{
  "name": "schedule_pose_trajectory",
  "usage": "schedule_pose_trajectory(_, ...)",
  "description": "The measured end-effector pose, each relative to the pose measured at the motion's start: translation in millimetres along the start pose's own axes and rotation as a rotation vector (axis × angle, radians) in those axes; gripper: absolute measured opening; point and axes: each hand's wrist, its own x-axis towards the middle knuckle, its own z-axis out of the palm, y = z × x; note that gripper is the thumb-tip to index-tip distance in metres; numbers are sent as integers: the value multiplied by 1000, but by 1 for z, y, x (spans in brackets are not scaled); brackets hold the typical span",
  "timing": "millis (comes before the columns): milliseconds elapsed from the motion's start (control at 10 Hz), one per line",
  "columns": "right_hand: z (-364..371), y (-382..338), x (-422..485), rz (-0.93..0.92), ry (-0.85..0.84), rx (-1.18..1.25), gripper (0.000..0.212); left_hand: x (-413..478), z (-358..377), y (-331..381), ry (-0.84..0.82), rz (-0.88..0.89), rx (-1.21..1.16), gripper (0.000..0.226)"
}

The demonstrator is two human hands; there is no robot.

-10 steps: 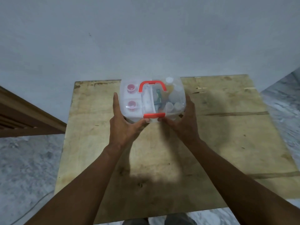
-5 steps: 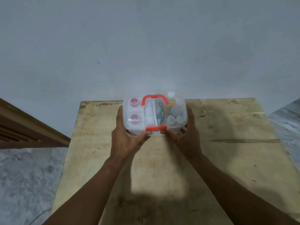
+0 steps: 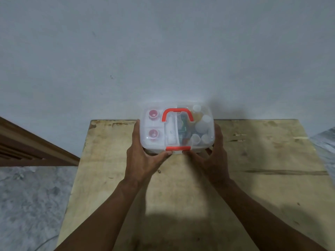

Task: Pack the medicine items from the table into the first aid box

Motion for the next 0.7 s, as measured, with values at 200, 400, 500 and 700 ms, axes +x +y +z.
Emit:
schedule_pose_trajectory(200, -2, 4, 0, -11, 32, -57, 81, -1, -2, 1, -5, -14, -3, 106)
schedule_pose_trajectory(400, -2, 6, 5, -81, -3, -26, 43, 0, -3, 1, -45, -34, 4, 110)
schedule_pose_trajectory(500, -4, 5, 11, -80, -50, -35, 34, -3, -6, 4, -91, -68, 42, 121)
schedule_pose_trajectory(700, -16, 13, -10, 46, -30, -424, 122, -24, -31, 28, -132, -104, 80, 117)
